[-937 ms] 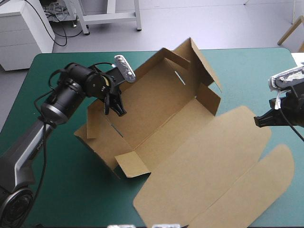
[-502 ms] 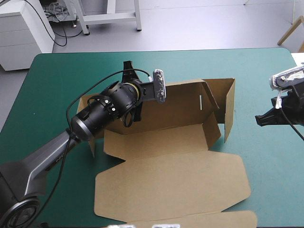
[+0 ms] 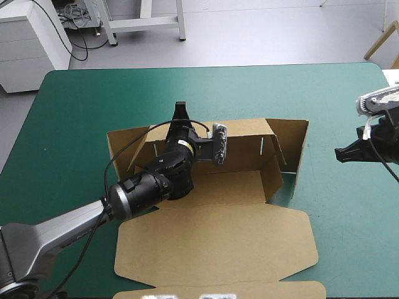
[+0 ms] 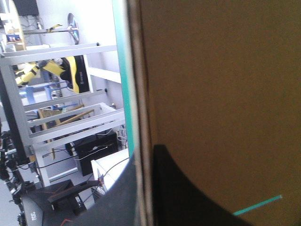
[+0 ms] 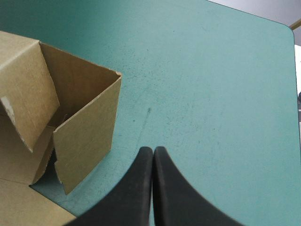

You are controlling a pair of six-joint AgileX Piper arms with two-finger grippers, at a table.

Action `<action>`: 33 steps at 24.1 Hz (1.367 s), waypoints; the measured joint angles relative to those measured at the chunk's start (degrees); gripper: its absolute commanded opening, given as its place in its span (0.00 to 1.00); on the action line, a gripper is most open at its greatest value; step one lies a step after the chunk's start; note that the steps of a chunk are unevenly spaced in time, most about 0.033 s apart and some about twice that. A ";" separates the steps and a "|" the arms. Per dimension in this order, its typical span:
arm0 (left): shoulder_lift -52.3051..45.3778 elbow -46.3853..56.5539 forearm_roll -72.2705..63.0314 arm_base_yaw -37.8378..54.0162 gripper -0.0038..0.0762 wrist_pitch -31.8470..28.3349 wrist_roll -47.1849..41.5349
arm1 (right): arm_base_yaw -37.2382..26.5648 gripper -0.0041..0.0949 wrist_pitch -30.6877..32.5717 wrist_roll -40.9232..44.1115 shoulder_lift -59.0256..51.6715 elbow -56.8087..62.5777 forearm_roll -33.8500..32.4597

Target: Fold the box

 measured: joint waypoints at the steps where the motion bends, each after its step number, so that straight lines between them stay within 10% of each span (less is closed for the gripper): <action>1: -0.68 1.46 1.49 -0.75 0.04 -0.28 -1.68 | 0.00 0.02 0.00 0.79 0.00 0.00 0.00; 9: -3.25 9.68 10.19 -2.65 0.04 -2.84 -11.76 | 0.00 0.04 -1.32 3.93 0.00 0.00 1.33; 17: -3.89 11.86 11.77 -2.65 0.04 -4.44 -17.21 | 0.00 0.74 -1.61 2.92 0.49 -3.50 5.60; 33: -5.04 15.79 14.74 -2.60 0.04 -7.48 -20.44 | 0.00 0.76 1.12 3.13 19.57 -20.33 11.71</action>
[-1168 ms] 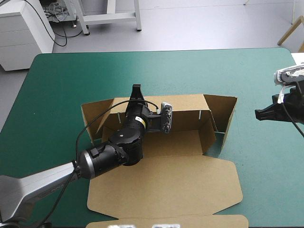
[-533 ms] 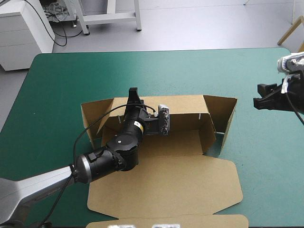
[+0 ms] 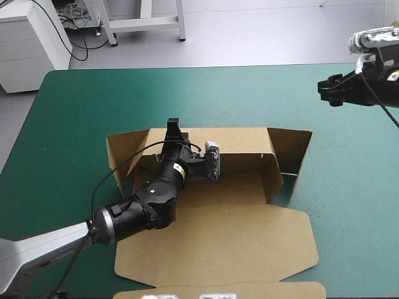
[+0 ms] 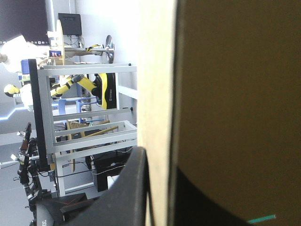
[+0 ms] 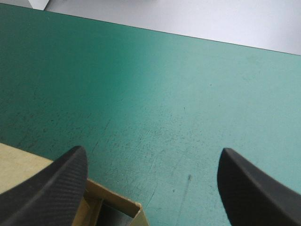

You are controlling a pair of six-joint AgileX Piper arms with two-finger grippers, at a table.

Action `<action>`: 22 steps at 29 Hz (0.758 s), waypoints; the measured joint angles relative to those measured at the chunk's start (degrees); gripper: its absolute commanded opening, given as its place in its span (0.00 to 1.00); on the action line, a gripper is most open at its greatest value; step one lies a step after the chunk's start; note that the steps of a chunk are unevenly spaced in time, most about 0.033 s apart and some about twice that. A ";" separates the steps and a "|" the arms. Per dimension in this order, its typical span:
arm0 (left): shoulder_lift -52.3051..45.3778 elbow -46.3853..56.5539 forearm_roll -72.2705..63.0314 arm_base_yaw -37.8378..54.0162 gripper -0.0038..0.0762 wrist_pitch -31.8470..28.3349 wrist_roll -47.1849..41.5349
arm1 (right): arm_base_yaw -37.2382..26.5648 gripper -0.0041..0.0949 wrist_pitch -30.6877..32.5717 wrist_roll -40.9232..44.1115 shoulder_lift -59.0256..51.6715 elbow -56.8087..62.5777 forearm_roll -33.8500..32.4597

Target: Fold the box

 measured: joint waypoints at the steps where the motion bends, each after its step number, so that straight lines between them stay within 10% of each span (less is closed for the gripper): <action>1: -0.12 0.07 0.00 0.00 0.04 -0.13 -0.14 | 0.00 0.76 -0.06 0.00 1.96 -0.77 0.16; 22: -0.24 0.27 -0.05 0.00 0.04 -0.27 -0.41 | 0.00 0.75 5.27 -0.65 30.16 -4.88 13.17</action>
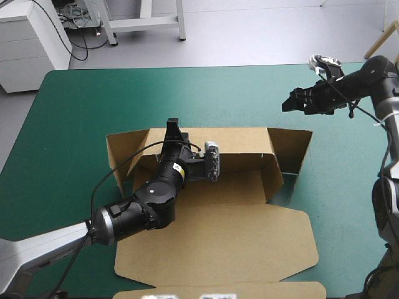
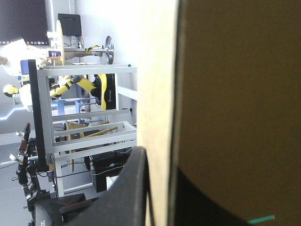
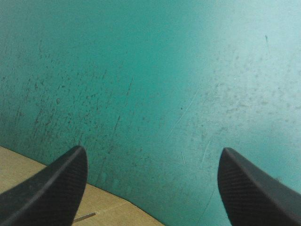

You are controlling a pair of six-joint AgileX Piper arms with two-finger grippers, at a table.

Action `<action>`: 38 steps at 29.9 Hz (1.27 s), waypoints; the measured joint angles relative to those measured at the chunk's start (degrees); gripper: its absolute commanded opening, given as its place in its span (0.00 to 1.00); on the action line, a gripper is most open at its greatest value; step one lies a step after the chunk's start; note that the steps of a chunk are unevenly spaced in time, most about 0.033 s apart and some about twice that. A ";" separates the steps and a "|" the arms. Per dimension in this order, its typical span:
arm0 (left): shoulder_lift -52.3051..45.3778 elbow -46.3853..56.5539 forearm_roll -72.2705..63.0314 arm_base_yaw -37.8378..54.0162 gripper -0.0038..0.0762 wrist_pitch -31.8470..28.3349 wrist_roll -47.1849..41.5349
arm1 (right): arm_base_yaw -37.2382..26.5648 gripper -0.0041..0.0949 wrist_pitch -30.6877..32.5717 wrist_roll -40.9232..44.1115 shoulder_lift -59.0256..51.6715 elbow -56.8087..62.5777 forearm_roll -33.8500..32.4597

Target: Fold the box

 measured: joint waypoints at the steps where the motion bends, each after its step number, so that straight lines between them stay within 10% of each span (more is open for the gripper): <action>1: 0.00 0.00 0.05 0.00 0.04 0.00 0.00 | 0.00 0.75 0.14 0.18 0.26 0.00 0.00; 38: 0.00 0.23 1.46 0.00 0.04 -0.04 -2.07 | 0.00 0.63 -6.41 -13.40 -24.73 32.79 2.80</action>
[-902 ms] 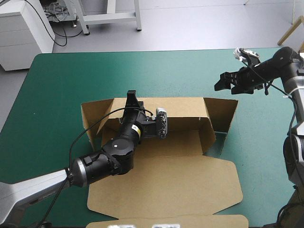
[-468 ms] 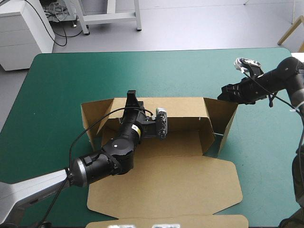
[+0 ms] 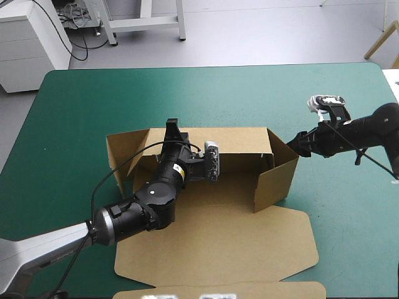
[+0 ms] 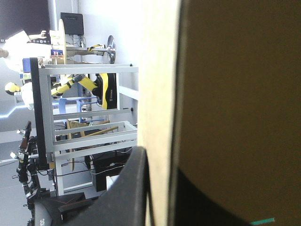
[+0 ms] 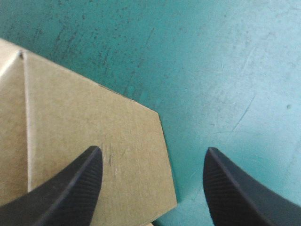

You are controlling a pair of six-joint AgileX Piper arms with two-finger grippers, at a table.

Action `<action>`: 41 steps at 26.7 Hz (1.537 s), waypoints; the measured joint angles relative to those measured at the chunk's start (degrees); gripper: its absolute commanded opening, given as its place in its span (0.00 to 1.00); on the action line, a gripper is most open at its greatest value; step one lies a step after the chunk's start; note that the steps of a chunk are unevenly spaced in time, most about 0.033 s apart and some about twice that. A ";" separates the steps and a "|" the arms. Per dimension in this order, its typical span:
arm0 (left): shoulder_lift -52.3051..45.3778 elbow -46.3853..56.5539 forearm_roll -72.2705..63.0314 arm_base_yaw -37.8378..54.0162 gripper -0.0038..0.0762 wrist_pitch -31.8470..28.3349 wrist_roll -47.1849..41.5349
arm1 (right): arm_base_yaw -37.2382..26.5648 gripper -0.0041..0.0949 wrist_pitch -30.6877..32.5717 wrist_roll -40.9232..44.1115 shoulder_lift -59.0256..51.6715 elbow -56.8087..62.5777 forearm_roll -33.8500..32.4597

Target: Fold the box

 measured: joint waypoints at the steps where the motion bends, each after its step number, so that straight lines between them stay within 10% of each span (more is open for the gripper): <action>1: 0.00 0.00 0.00 0.00 0.04 0.00 -0.06 | 0.00 0.63 -1.42 -2.07 -1.38 1.82 1.21; 18: 0.00 0.00 0.00 0.00 0.04 -0.18 -0.25 | 0.69 0.62 -11.94 -19.93 -14.39 19.61 11.41; 31: 0.00 0.02 0.71 0.04 0.04 -0.08 -0.32 | 14.31 0.63 -23.04 -21.31 -15.11 23.67 9.68; 41: 0.00 0.07 0.74 0.04 0.04 -0.36 -0.32 | 16.28 0.79 -15.56 -21.34 -15.17 24.19 7.49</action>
